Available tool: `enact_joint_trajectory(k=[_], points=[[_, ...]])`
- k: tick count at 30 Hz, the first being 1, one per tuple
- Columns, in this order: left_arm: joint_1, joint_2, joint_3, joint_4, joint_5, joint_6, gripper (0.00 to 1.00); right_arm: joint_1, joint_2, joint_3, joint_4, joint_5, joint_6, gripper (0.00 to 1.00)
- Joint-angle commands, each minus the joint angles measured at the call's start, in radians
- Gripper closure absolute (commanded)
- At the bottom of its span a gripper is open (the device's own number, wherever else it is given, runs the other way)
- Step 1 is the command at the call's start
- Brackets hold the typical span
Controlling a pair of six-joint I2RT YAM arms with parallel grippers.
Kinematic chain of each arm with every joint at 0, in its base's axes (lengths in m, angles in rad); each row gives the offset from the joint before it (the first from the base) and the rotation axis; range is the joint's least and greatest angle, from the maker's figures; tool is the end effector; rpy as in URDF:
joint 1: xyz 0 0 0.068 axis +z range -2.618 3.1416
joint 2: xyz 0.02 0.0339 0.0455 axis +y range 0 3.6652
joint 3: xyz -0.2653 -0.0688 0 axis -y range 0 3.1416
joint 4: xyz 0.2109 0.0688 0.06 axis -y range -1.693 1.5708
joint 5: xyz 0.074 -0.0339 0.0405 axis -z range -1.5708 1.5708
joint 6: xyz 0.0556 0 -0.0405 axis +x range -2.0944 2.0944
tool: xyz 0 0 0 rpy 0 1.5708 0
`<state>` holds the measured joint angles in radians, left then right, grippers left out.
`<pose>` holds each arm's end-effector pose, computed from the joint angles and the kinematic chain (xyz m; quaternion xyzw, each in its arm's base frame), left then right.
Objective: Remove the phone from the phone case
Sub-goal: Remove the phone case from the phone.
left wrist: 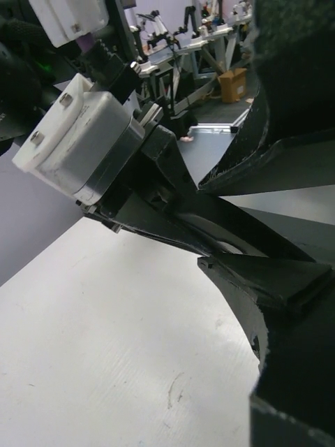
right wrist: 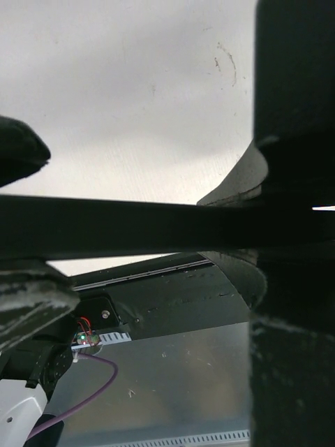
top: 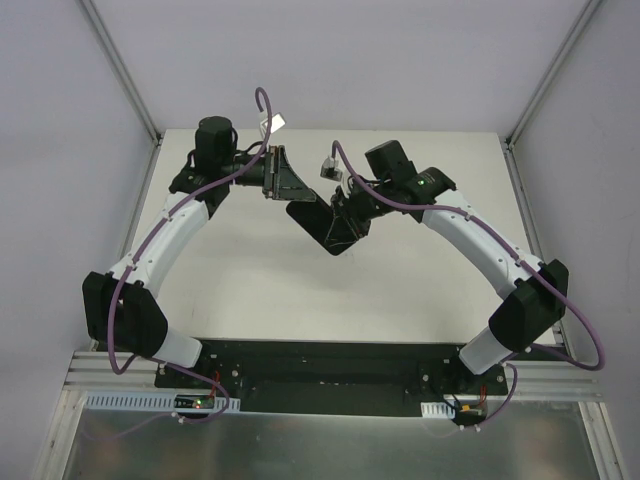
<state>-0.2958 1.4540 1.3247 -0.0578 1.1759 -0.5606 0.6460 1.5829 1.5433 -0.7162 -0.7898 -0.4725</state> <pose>0.2717 -0.1365 0.3916 0.2662 0.6819 -0.6090 0.3056 0.2307 0.2234 0.3528 -0.5789 0.6375 0.3836 0.3338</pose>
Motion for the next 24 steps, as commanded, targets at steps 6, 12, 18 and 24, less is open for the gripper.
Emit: enact_joint_trajectory(k=[6, 12, 18, 24], points=[[-0.023, 0.055, 0.019, 0.053, -0.027, -0.128, 0.91, 0.052, -0.031, 0.06, 0.021, 0.109, -0.029, 1.0], [-0.025, 0.135, -0.06, 0.18, -0.082, -0.404, 1.0, 0.099, -0.015, 0.09, 0.029, 0.247, -0.018, 1.0], [-0.025, 0.186, -0.153, 0.268, -0.134, -0.605, 1.0, 0.139, -0.009, 0.103, 0.034, 0.397, -0.018, 1.0], [-0.029, 0.201, -0.162, 0.092, -0.217, -0.627, 1.0, 0.181, 0.002, 0.118, 0.034, 0.504, -0.034, 1.0]])
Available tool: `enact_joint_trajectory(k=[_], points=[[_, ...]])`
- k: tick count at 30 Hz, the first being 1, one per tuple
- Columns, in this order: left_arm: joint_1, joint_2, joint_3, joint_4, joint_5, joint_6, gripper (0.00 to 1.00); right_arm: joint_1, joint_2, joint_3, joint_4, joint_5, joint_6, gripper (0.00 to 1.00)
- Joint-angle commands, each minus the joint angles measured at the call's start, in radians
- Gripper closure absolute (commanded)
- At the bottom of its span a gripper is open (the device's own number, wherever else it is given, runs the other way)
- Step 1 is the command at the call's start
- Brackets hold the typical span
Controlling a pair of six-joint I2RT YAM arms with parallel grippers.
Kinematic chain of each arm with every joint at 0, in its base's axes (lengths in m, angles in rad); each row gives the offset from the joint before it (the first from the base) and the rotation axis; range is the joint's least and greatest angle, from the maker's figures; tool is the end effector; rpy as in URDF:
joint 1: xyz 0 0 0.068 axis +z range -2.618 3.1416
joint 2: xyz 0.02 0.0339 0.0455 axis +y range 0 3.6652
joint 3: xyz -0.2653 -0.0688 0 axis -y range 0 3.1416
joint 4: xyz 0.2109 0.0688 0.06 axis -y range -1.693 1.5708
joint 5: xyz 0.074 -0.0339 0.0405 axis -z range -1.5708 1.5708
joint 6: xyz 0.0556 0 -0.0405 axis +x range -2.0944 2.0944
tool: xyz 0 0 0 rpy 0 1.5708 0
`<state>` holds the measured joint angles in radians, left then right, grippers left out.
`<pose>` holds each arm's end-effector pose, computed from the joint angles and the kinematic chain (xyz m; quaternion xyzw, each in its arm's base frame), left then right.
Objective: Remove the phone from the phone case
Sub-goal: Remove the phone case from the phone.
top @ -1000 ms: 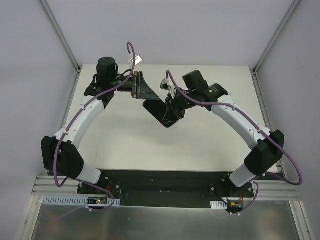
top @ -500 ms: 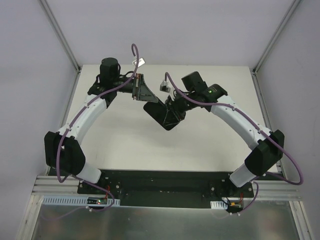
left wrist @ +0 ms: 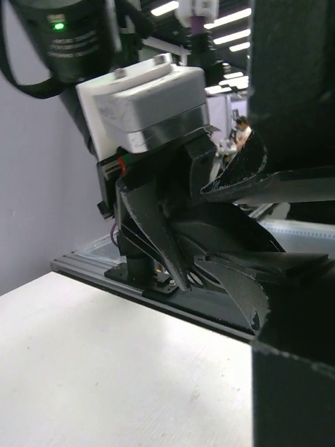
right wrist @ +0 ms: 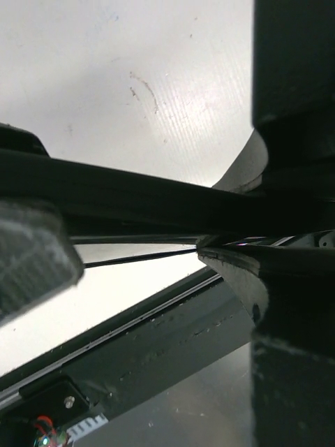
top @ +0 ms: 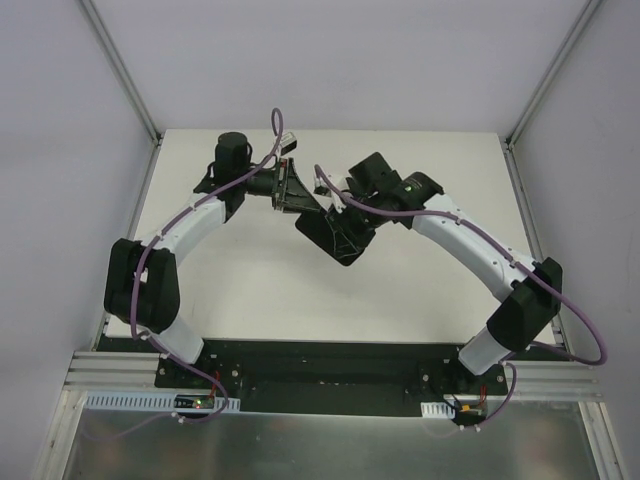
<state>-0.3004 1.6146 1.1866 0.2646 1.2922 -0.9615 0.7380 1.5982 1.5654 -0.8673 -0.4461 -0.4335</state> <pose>0.3056 -0.1506 0.3311 0.1709 0.7023 -0.6754 0.1464 0.2185 0.2312 0.3345 -0.5698 0.7271 0.2551 0.2856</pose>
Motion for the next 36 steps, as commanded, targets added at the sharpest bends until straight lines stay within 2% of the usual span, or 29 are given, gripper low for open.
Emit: enact_joint_trajectory(k=[1, 9, 15, 21, 26, 30, 32, 36], points=[[-0.032, 0.042, -0.022, -0.257, -0.346, -0.22, 1.0, 0.095, -0.011, 0.102, 0.182, 0.173, -0.074, 1.0], [-0.048, 0.06, -0.012, -0.376, -0.393, -0.183, 1.0, 0.129, 0.002, 0.14, 0.165, 0.219, -0.077, 1.0], [-0.046, 0.053, -0.004, -0.39, -0.399, -0.145, 1.0, 0.127, -0.003, 0.163, 0.149, 0.219, -0.076, 1.0], [-0.048, 0.062, 0.065, -0.401, -0.367, -0.054, 1.0, 0.11, -0.012, 0.151, 0.145, 0.192, -0.065, 1.0], [-0.042, 0.044, 0.122, -0.403, -0.329, 0.01, 1.0, 0.046, -0.04, 0.088, 0.171, 0.121, -0.039, 1.0], [-0.025, 0.034, 0.169, -0.407, -0.288, 0.073, 0.99, -0.046, -0.075, 0.032, 0.197, -0.008, -0.005, 1.0], [-0.014, 0.028, 0.191, -0.41, -0.266, 0.107, 0.91, -0.096, -0.096, 0.007, 0.208, -0.099, 0.007, 1.0], [0.003, 0.018, 0.241, -0.415, -0.191, 0.196, 0.67, -0.202, -0.142, -0.053, 0.255, -0.281, 0.056, 1.0]])
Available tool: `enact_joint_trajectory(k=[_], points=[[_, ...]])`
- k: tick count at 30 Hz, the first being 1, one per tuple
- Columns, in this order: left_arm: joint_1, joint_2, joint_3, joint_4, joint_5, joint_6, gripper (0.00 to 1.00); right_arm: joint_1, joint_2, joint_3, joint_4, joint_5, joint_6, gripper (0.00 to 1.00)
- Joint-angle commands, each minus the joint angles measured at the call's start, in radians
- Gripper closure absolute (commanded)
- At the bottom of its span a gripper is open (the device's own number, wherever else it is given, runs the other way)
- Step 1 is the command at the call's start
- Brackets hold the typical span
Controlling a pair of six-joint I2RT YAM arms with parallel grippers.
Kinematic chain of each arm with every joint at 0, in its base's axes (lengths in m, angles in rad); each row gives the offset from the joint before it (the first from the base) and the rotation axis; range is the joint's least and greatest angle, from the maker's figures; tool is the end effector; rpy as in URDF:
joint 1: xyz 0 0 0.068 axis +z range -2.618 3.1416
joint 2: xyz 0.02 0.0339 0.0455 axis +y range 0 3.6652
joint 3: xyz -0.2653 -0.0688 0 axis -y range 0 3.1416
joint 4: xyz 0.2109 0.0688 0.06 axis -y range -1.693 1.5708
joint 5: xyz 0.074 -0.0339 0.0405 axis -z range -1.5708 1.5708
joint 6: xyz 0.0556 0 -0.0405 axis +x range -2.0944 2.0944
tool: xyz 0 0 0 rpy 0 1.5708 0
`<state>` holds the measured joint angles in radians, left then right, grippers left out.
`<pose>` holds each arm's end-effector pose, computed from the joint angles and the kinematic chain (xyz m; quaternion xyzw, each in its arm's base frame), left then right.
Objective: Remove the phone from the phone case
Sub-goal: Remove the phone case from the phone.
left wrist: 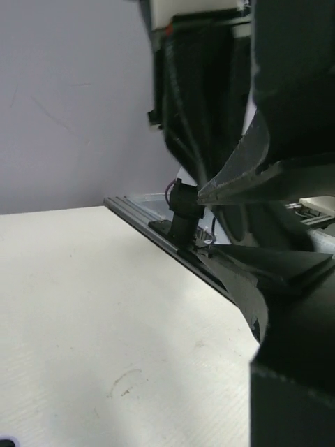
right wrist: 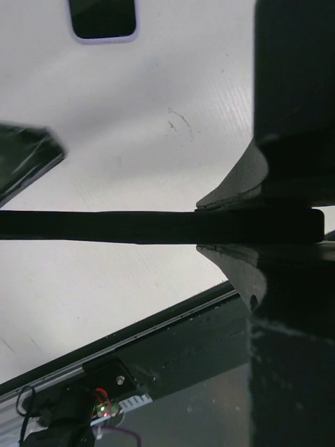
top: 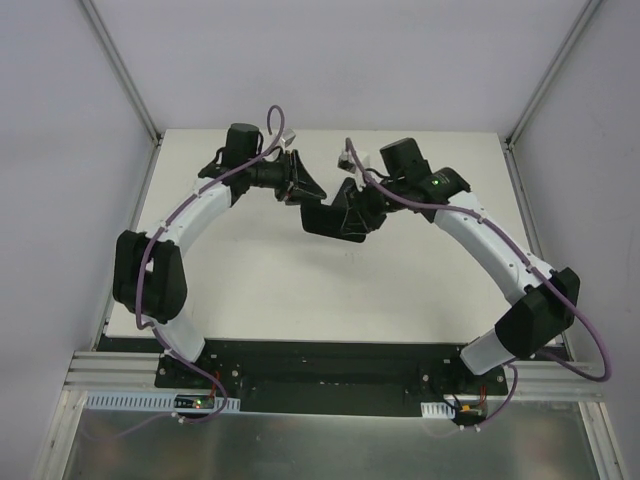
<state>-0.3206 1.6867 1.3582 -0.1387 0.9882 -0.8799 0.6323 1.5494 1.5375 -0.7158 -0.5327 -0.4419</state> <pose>0.3299 -0.1585 0.3187 0.0320 0.7892 -0.5939 0.1527 0.2390 0.2101 0.3551 -0.5429 0.7012 0.2766 0.3701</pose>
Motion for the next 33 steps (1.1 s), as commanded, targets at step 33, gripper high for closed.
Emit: enact_joint_trajectory(k=[33], points=[[0.0, -0.194, 0.001, 0.004, 0.531, 0.616, 0.51, -0.315, -0.146, -0.26, 0.774, -0.74, 0.704, 1.0]])
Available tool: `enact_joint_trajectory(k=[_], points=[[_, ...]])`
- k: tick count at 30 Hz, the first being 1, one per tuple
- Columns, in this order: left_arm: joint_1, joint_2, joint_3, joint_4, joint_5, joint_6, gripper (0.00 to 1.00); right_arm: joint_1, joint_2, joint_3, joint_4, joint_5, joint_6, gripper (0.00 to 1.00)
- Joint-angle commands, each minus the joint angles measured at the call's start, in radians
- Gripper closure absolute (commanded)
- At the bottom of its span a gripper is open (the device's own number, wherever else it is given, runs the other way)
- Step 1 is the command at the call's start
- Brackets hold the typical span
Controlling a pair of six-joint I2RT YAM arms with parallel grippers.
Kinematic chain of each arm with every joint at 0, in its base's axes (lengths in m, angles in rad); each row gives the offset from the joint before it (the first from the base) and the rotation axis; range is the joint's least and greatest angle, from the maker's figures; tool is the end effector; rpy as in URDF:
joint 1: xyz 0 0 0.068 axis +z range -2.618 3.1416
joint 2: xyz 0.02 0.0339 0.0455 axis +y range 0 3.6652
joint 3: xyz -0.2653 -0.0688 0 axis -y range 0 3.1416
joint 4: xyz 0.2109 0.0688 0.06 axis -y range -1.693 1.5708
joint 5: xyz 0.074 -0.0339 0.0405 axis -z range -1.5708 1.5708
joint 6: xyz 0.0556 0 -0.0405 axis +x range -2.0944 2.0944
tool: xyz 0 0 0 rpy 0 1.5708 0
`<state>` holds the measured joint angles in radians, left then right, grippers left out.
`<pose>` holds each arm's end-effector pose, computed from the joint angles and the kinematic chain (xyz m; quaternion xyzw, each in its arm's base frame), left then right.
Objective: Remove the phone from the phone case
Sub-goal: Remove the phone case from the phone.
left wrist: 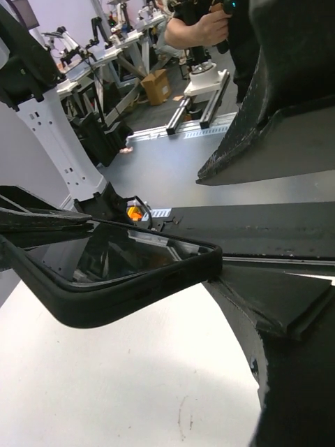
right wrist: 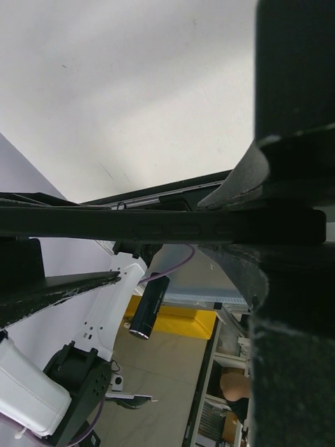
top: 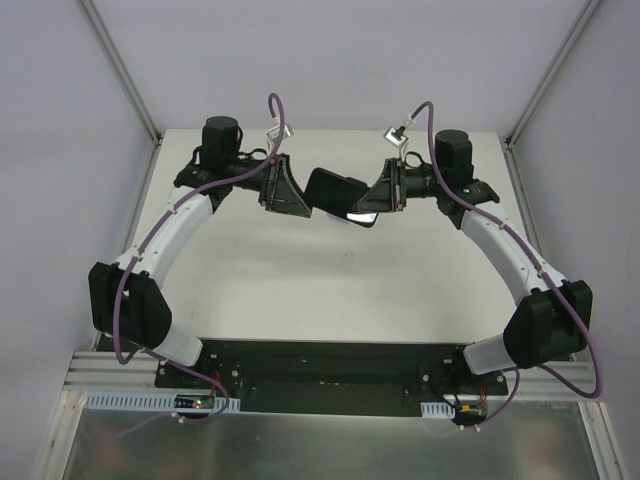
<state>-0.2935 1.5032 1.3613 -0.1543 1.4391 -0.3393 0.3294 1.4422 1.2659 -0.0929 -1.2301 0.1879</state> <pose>0.2685 -0.1387 0.3840 0.3782 0.6133 -0.6426 0.2605 0.2607 0.1445 0.3741 -0.3946 0.6235 0.5703 0.3609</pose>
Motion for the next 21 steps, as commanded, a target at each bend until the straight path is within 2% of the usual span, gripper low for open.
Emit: enact_joint_trajectory(k=[1, 3, 5, 10, 11, 12, 13, 21], points=[[-0.03, -0.008, 0.001, 0.016, 0.072, 0.079, 0.54, -0.012, -0.039, 0.007, 0.168, -0.043, 0.09, 1.0], [-0.036, 0.0, 0.01, 0.019, 0.057, 0.091, 0.62, -0.015, -0.034, -0.006, 0.208, -0.048, 0.123, 1.0], [-0.044, 0.008, 0.022, 0.016, 0.04, 0.1, 0.65, -0.016, -0.034, -0.017, 0.226, -0.052, 0.134, 1.0], [-0.075, 0.035, 0.061, 0.016, 0.02, 0.12, 0.8, -0.016, -0.029, -0.04, 0.271, -0.057, 0.171, 1.0], [-0.079, 0.041, 0.067, 0.018, 0.018, 0.123, 0.86, -0.015, -0.029, -0.043, 0.286, -0.06, 0.185, 1.0], [-0.087, 0.048, 0.074, 0.016, 0.02, 0.125, 0.96, -0.016, -0.029, -0.051, 0.297, -0.062, 0.197, 1.0], [-0.093, 0.054, 0.081, 0.018, 0.02, 0.135, 1.0, -0.015, -0.028, -0.054, 0.312, -0.063, 0.211, 1.0], [-0.137, 0.065, 0.079, 0.019, 0.05, 0.209, 1.0, -0.016, -0.002, -0.082, 0.455, -0.074, 0.347, 1.0]])
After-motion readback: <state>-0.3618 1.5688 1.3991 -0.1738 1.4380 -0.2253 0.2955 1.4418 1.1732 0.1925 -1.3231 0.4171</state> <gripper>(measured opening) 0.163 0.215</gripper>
